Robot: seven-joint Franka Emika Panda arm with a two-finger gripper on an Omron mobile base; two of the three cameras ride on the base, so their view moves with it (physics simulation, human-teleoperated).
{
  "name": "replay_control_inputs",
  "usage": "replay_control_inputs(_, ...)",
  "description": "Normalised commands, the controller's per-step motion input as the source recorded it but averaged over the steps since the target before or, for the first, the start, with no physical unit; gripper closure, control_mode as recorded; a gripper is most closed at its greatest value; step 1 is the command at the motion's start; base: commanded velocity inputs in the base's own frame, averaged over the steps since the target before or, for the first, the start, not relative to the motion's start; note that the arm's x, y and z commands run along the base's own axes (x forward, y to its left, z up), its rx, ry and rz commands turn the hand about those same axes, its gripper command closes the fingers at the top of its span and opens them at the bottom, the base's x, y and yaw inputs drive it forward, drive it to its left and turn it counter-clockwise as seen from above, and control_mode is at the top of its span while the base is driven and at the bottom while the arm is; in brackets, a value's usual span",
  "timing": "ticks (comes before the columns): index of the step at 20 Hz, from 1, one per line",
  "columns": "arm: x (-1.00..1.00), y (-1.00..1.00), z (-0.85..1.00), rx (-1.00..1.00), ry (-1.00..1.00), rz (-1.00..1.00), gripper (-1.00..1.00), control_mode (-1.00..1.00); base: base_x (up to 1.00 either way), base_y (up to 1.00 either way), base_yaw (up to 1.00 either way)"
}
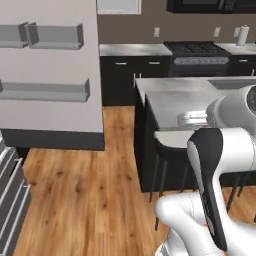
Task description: Retrieve the bottle and the shaker from the cabinet and place them next to the mixing bowl on the counter. Then add garlic from the fridge to the mixing bowl.
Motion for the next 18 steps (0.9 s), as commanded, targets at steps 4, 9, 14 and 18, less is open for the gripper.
replay_control_inputs(4, 0.00, 0.00, 0.00, 0.00, 0.00, 0.00, 1.00, 1.00, 0.18, -1.00, 0.01)
replay_control_inputs(9, 0.00, 0.00, 0.00, 0.00, 0.00, 0.00, 1.00, 1.00, 0.05, -1.00, 0.01)
replay_control_inputs(14, 0.00, 0.00, 0.00, 0.00, 0.00, 0.00, 1.00, 1.00, 0.00, -1.00, 0.00)
replay_control_inputs(18, 0.00, 0.00, 0.00, 0.00, 0.00, 0.00, 1.00, 1.00, 0.00, -1.00, 0.00)
